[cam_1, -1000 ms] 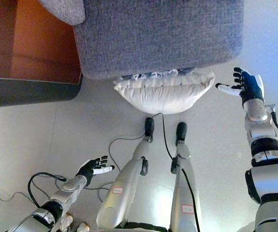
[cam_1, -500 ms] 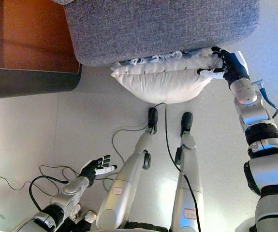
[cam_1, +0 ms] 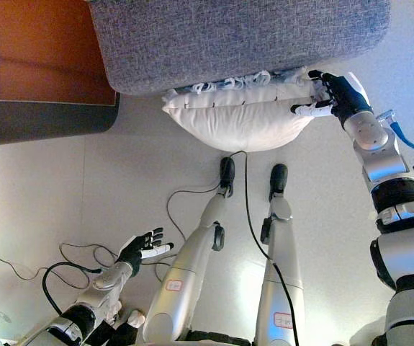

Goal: Pick up the pillow and put it on the sofa.

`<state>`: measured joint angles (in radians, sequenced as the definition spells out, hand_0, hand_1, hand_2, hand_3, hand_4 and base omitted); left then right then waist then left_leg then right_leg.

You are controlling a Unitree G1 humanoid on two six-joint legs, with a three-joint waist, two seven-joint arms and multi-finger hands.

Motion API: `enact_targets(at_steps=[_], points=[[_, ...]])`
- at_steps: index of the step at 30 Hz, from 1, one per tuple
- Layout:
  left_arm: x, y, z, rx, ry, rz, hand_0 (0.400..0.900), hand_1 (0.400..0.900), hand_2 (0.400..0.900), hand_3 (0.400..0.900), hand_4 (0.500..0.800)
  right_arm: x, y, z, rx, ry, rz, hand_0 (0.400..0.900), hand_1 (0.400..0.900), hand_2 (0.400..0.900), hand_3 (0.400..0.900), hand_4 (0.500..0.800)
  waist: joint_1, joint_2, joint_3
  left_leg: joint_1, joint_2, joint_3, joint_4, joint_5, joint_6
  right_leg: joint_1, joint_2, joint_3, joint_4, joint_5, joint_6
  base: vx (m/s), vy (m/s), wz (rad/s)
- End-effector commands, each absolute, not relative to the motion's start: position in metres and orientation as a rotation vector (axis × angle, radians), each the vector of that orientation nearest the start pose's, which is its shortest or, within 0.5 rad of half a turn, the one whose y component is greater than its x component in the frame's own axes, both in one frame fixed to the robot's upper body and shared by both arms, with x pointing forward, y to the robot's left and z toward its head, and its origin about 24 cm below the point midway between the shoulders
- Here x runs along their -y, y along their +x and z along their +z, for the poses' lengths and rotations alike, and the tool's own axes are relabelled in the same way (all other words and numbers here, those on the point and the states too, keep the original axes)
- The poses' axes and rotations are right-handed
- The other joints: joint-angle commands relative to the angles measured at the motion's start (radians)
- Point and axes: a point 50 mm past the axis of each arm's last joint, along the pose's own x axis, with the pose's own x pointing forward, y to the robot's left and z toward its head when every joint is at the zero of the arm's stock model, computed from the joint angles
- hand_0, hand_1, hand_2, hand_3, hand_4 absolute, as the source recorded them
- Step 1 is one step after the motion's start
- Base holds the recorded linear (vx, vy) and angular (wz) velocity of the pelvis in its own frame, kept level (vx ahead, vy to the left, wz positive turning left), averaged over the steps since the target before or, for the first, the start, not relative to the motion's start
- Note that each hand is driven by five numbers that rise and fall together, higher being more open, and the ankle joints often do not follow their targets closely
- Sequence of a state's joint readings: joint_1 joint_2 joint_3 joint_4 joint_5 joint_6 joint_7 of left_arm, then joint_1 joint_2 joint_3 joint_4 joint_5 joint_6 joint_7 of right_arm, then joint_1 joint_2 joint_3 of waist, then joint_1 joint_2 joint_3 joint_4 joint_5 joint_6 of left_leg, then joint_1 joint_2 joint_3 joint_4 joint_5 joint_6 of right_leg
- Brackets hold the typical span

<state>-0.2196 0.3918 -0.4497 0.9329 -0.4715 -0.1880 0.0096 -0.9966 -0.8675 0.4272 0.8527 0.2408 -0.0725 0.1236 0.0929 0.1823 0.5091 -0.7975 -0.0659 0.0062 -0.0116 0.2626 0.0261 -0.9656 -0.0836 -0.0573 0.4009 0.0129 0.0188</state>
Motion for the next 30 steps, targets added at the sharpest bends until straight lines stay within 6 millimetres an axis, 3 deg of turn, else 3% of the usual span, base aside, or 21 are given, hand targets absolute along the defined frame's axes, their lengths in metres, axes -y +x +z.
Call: enact_targets(at_steps=[1,19,30], points=[[-0.235,0.187,-0.107,-0.713,0.127,0.053,0.9,0.9,0.9,0.9,0.8,0.3,0.368,0.272,0.199,-0.883,-0.041,0.4,0.4,0.4,0.4,0.5,0.011,0.08,0.011,-0.028,-0.026,-0.045,0.072,-0.047,-0.044,0.056,0.046,-0.036,-0.099,0.038,0.023,0.0,0.0,0.0],[-0.237,0.186,-0.104,-0.677,0.135,0.07,0.9,0.9,0.9,0.9,0.8,0.306,0.364,0.286,0.239,-0.831,-0.05,0.4,0.4,0.4,0.4,0.5,0.022,0.08,0.011,0.013,-0.035,-0.053,0.045,-0.043,-0.036,0.091,0.046,-0.049,-0.114,0.043,0.026,0.0,0.0,0.0],[-0.243,0.185,-0.104,-0.681,0.161,0.078,0.9,0.9,0.9,0.9,0.8,0.301,0.363,0.261,0.229,-0.733,0.065,0.4,0.4,0.4,0.4,0.5,0.005,0.034,0.011,0.131,-0.037,-0.05,0.013,-0.059,-0.03,0.213,0.041,-0.069,-0.162,0.057,0.026,0.0,-0.001,0.0]])
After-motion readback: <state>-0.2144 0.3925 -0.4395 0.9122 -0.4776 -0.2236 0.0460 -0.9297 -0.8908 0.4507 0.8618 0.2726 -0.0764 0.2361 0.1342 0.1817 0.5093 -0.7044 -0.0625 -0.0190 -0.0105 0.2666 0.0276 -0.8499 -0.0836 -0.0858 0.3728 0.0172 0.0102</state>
